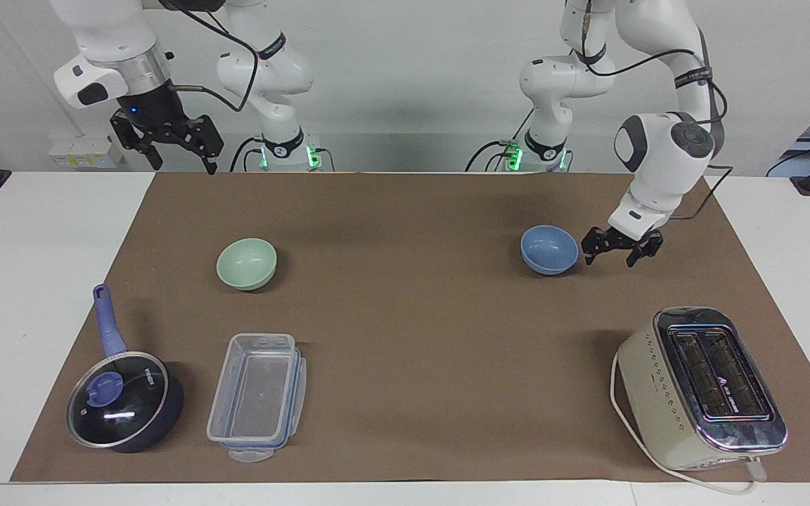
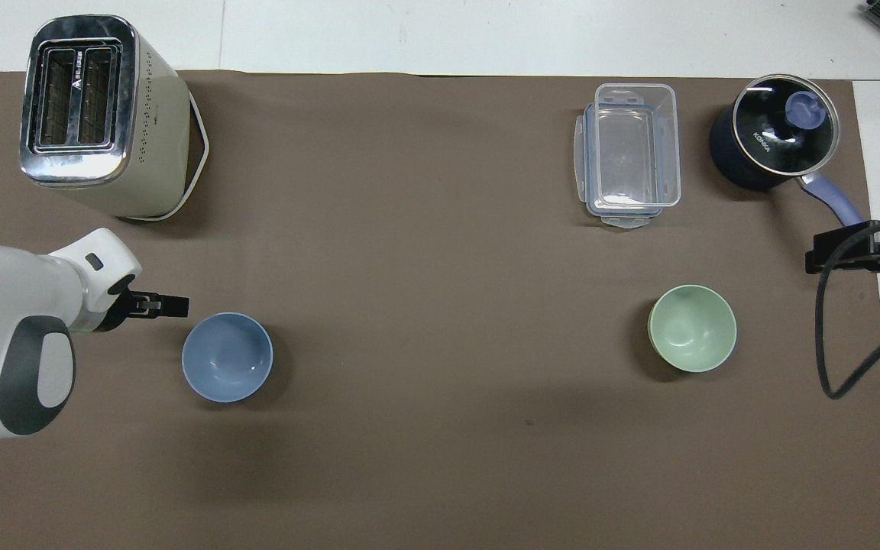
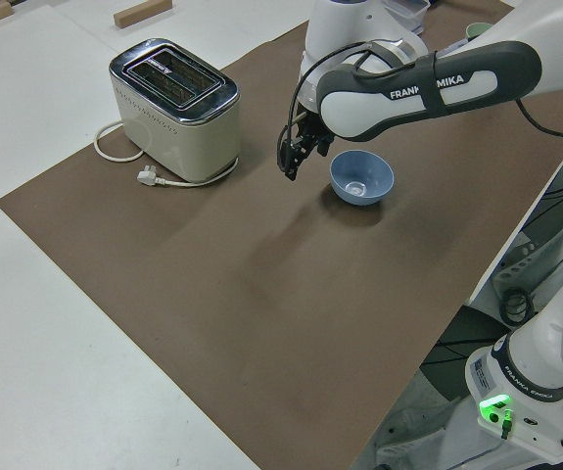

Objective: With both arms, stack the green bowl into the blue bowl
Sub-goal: 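Reach the left gripper to the rim of the blue bowl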

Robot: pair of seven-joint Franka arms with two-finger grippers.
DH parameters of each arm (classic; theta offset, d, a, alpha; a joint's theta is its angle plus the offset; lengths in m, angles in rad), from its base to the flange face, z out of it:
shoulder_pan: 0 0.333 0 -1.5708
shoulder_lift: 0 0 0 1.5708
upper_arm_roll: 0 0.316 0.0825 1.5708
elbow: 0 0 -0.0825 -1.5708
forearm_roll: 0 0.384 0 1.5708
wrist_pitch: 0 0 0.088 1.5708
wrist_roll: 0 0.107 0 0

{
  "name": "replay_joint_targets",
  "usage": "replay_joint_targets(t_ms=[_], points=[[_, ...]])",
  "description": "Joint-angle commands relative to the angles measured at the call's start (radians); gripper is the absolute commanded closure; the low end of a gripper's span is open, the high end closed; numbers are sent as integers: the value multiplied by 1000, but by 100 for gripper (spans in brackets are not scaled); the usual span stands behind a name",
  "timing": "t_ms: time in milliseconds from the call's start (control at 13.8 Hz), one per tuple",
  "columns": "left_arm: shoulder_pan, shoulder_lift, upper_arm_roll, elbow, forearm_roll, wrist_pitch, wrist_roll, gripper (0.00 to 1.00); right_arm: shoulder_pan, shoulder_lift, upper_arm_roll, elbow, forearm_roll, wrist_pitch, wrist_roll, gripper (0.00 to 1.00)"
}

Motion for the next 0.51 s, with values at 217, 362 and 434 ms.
replay_joint_targets(t_ms=[217,362,434], points=[[-47,18,8,-121,-40,177,3,21,-8,-8,2,-3,5,-10,-21,0],[-45,18,8,-121,-48,172,-1,94,-8,-8,2,-3,5,-10,-21,0],[-45,18,10,-121,-48,169,-2,100,-8,-8,2,-5,5,-10,-21,0]])
